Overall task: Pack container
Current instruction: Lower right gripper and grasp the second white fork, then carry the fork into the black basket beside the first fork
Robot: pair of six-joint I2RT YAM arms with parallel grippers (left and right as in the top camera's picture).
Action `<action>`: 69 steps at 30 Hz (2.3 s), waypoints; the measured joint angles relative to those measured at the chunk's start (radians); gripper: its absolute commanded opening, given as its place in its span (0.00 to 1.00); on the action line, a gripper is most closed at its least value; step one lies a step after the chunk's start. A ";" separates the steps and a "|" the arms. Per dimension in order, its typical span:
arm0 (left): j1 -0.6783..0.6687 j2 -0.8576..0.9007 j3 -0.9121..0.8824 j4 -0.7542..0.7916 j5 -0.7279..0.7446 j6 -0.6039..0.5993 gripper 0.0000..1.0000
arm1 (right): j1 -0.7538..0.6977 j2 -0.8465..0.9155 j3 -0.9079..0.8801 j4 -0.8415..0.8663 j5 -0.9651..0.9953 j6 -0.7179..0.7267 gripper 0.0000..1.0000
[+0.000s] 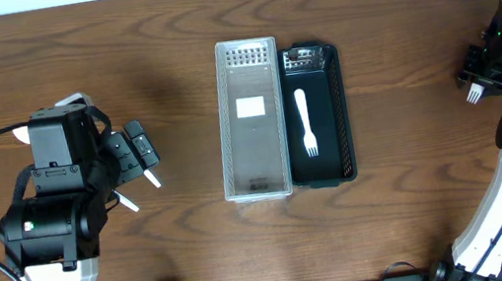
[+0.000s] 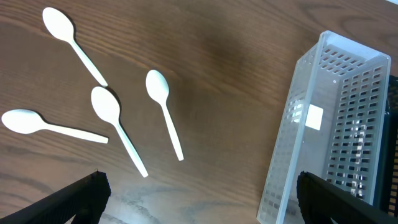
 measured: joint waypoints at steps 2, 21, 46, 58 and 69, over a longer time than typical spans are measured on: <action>0.000 0.000 0.000 0.000 0.000 0.000 0.97 | 0.000 0.000 0.000 -0.001 0.000 0.002 0.39; 0.000 0.000 0.000 0.000 0.000 0.000 0.98 | 0.000 0.000 0.000 0.000 0.004 0.002 0.01; 0.000 0.000 0.000 0.000 0.000 0.000 0.98 | 0.518 -0.593 -0.001 -0.083 0.006 0.125 0.01; 0.000 0.000 0.000 -0.004 0.000 0.000 0.98 | 0.809 -0.383 -0.001 -0.091 0.041 0.347 0.01; 0.000 0.000 0.000 -0.005 0.000 0.000 0.98 | 0.868 -0.143 -0.005 -0.120 0.038 0.373 0.05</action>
